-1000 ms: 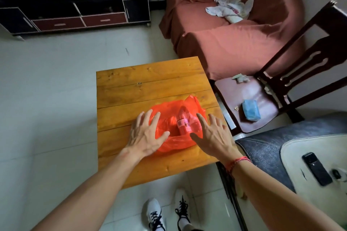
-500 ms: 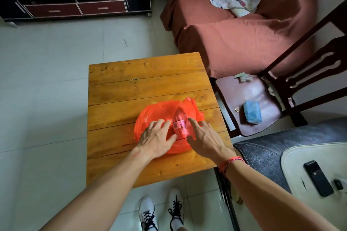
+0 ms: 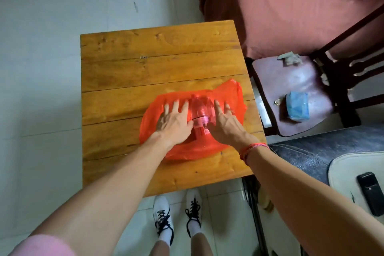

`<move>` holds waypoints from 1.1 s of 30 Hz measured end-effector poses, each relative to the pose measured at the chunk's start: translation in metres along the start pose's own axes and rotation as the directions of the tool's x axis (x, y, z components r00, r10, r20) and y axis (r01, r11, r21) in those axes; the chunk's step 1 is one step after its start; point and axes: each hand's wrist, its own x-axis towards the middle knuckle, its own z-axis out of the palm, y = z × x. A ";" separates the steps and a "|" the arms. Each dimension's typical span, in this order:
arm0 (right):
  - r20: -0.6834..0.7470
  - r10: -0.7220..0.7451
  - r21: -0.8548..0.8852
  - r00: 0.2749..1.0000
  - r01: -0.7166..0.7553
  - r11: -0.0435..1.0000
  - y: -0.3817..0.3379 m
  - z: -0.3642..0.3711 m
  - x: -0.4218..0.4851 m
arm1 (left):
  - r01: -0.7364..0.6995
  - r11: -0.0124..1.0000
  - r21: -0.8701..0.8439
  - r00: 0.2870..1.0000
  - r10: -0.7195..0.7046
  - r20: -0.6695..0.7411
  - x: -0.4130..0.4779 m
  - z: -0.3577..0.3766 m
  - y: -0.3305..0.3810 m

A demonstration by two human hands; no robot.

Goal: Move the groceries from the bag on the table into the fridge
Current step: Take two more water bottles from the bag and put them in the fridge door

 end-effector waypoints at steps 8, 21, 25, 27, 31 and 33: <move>-0.021 -0.003 0.037 1.000 0.003 0.999 0.008 0.001 0.026 | 0.071 0.993 -0.092 0.994 -0.063 0.085 0.026 0.019 0.012; 0.010 0.070 0.029 0.998 -0.070 0.997 0.036 0.014 0.112 | 0.262 0.802 -0.537 0.965 -0.235 0.120 0.101 0.069 0.020; -0.016 0.063 0.094 0.998 -0.061 0.994 0.042 0.022 0.126 | 0.243 0.780 -0.577 0.969 -0.216 0.118 0.108 0.072 0.023; -0.022 0.084 0.142 0.996 -0.080 0.987 0.046 0.024 0.132 | 0.247 0.783 -0.571 0.969 -0.183 0.168 0.106 0.074 0.024; -0.013 0.087 0.130 0.996 -0.084 0.988 0.046 0.023 0.135 | 0.252 0.755 -0.605 0.967 -0.219 0.129 0.094 0.076 0.024; -0.022 0.072 0.133 0.997 -0.069 0.989 0.044 0.021 0.133 | 0.216 0.832 -0.510 0.974 -0.222 0.050 0.081 0.074 0.026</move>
